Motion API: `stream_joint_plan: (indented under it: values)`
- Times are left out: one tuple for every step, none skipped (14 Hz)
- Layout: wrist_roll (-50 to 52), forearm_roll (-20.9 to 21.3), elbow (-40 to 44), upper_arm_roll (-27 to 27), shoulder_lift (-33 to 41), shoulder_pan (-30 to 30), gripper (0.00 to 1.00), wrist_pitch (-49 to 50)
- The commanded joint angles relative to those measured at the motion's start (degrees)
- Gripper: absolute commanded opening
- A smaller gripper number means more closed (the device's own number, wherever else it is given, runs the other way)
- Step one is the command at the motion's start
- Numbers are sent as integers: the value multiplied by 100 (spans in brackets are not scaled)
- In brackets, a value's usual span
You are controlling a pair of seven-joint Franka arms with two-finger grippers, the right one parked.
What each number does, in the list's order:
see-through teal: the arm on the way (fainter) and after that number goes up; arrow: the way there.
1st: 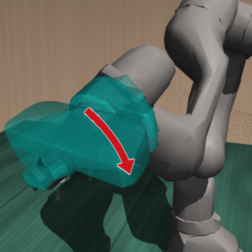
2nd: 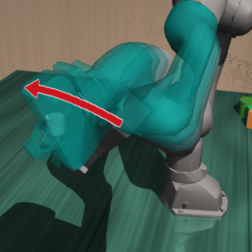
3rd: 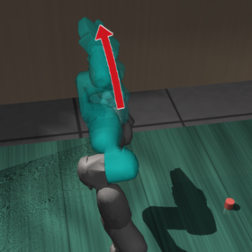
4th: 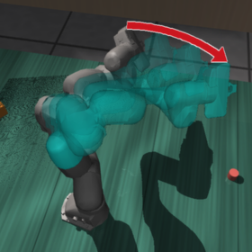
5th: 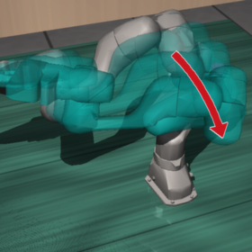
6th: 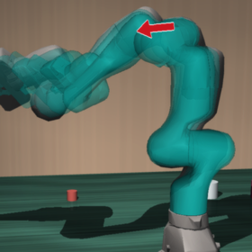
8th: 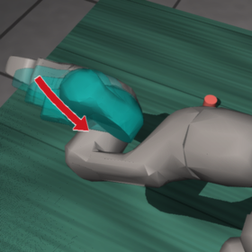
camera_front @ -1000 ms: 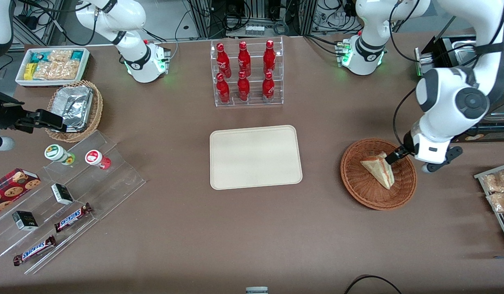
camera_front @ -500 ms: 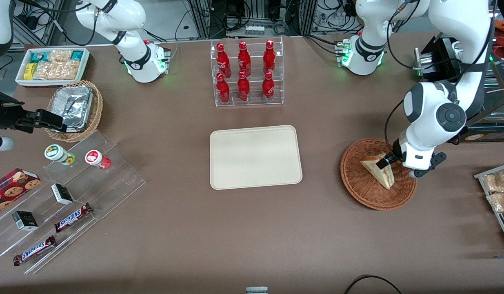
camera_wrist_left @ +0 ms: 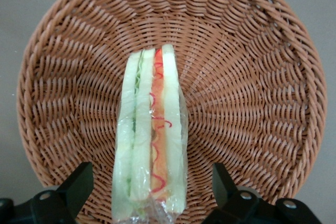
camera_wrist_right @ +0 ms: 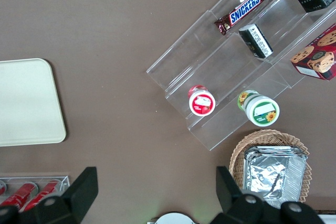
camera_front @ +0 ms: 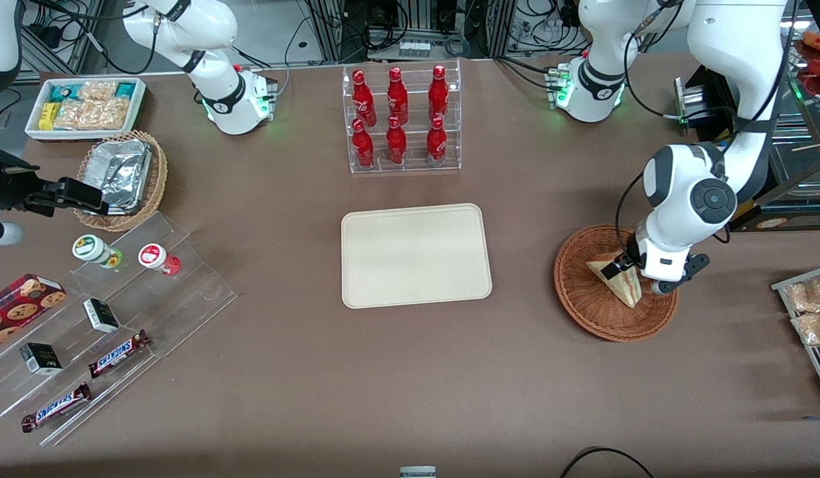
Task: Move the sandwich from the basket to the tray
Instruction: 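Close the left gripper on the upright wrapped sandwich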
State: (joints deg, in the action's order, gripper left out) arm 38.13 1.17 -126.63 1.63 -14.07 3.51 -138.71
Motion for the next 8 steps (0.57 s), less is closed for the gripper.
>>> stream_joint_plan:
  values:
    - [115,-11,-55,-40,-70,97,90,-200]
    - [124,-11,-55,-40,-87,97,74,-209]
    - [115,-11,-55,-40,-88,97,35,-183]
    - [107,-3,-55,-40,-88,89,15,-182]
    - [106,-3,-46,-49,-88,88,1,-165]
    - [89,6,-46,-49,-79,88,0,-139]
    - [80,6,-37,-49,-53,88,0,-104]
    - [45,15,-2,-49,-26,88,0,-16]
